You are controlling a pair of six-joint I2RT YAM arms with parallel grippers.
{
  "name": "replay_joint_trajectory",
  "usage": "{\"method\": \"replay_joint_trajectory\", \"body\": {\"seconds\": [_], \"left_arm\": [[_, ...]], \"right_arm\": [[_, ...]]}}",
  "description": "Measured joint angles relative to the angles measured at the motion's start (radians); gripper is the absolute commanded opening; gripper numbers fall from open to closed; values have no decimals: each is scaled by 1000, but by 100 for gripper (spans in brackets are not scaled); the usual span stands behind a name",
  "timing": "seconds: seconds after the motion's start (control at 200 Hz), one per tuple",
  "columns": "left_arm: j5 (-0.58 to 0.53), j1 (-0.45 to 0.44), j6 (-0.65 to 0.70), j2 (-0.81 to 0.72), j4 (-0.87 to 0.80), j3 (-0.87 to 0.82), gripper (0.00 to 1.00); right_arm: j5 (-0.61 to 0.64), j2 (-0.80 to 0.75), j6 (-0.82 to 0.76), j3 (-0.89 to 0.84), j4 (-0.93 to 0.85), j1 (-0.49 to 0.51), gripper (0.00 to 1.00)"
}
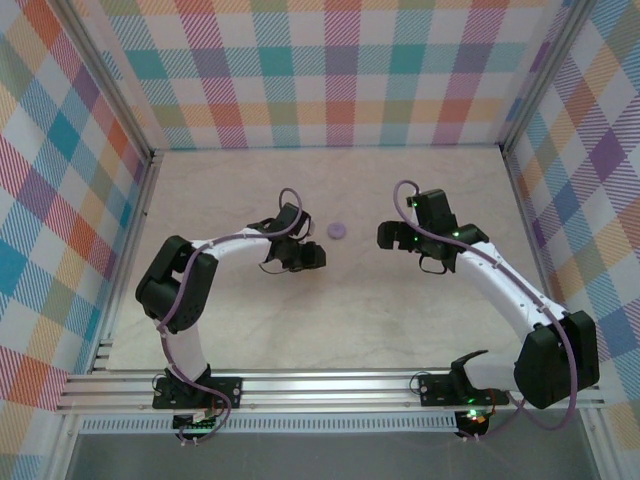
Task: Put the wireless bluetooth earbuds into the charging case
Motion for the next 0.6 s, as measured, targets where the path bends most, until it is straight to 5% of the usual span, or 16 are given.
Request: {"method": "replay_joint_trajectory", "body": {"seconds": [0.095,0.43,0.6], "left_arm": [[-49,0,40,-6,-56,26,100],[-283,2,185,-106,-232,129,100],[-465,35,322,-235,-141,63,100]], "right_arm": [[24,-8,-6,-4,2,-10,100],[164,-96,-116,-116,116,-156,99],[204,-92,-211,-277,314,-246,100]]}}
